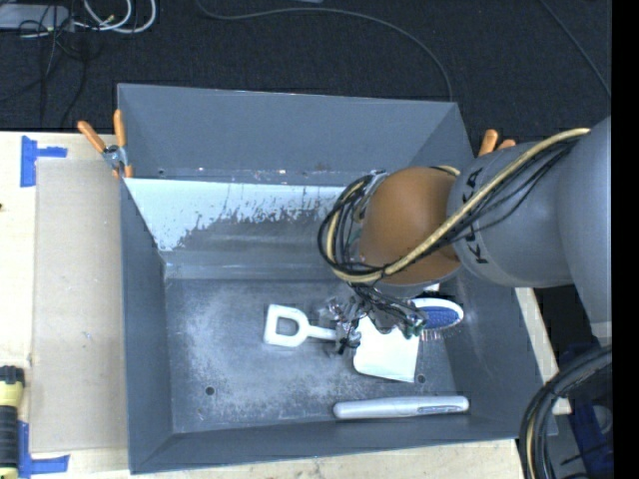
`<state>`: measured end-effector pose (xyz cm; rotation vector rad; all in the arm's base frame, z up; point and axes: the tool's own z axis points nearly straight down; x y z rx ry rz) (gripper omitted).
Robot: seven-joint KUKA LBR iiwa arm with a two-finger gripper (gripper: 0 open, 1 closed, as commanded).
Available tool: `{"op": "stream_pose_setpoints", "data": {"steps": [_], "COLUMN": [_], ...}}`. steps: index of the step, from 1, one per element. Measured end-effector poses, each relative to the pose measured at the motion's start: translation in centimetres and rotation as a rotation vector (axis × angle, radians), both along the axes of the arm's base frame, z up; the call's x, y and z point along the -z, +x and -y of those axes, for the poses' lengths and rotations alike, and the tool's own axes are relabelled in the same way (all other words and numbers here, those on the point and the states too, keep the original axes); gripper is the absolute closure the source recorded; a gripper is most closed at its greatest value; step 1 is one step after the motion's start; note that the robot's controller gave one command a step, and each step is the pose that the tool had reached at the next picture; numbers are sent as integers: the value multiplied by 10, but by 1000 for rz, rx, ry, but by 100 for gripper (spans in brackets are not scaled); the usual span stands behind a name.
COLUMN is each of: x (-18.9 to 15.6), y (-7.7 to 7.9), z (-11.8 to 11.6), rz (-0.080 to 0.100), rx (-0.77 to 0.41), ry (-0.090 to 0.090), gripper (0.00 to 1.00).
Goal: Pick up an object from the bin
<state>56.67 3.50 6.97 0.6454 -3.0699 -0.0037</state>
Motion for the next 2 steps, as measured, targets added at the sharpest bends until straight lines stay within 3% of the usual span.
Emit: {"op": "stream_pose_setpoints", "data": {"steps": [2], "x": [0], "y": [0], "z": [0], "rz": [0], "rx": [3], "ry": [1], "gripper": [100]}}
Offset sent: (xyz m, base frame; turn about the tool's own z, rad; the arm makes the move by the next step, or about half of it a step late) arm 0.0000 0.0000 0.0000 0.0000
